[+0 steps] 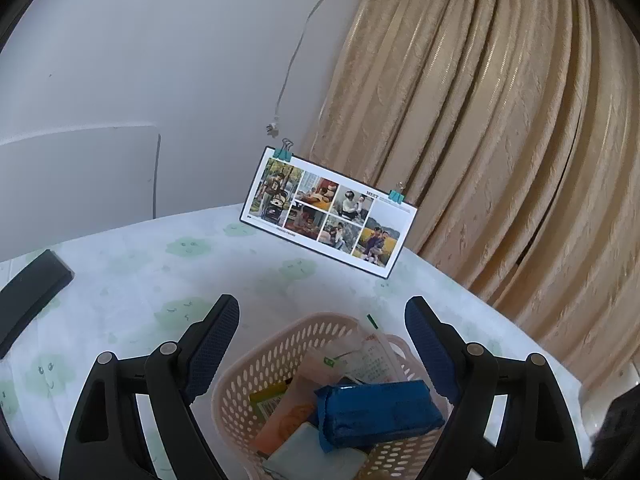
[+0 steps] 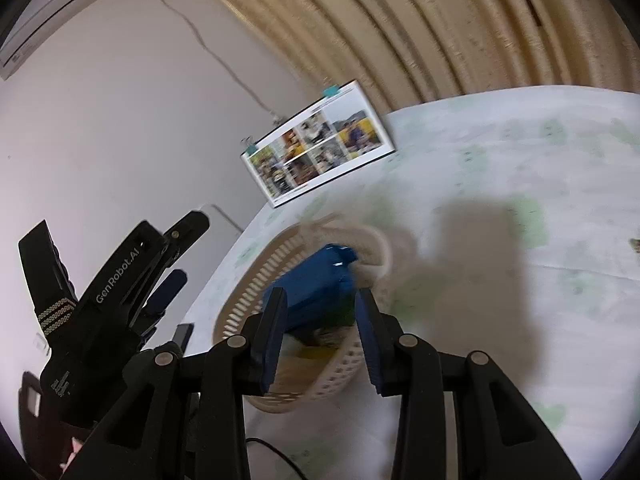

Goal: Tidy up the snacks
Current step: 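Carry the wafer bar into the basket and open the right gripper, then reach to the pink candy stick and grasp it with the right gripper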

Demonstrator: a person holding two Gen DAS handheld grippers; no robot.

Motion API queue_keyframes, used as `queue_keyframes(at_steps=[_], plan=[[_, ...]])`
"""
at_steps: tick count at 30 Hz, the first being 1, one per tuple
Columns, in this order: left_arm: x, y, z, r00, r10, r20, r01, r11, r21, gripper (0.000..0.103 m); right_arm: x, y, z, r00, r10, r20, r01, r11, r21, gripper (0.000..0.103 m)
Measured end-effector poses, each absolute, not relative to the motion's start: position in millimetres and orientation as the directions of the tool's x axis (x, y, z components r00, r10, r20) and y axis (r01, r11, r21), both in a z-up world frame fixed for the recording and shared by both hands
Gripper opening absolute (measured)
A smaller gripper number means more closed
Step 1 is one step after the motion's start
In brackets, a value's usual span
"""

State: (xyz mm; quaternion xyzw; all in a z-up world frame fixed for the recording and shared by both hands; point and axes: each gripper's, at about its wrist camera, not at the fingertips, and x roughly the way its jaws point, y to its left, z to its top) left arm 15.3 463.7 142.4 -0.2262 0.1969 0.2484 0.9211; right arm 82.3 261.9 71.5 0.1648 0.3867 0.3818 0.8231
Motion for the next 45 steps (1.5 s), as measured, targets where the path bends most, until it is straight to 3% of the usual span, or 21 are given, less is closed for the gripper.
queue_keyframes(at_steps=[14,45], plan=[[29.3,433.3,139.7,0.802,0.364,-0.475,-0.509,0.832,-0.221,0.085,104.3,186.3,52.7,0.575,0.595,-0.561,-0.303,0.792,0.53,0.04],[41.5,320.0,134.5,0.881,0.206,-0.425,-0.228,0.974,-0.002,0.085,126.3,44.6,11.8,0.663,0.306,-0.683,0.052,0.891,0.451,0.04]])
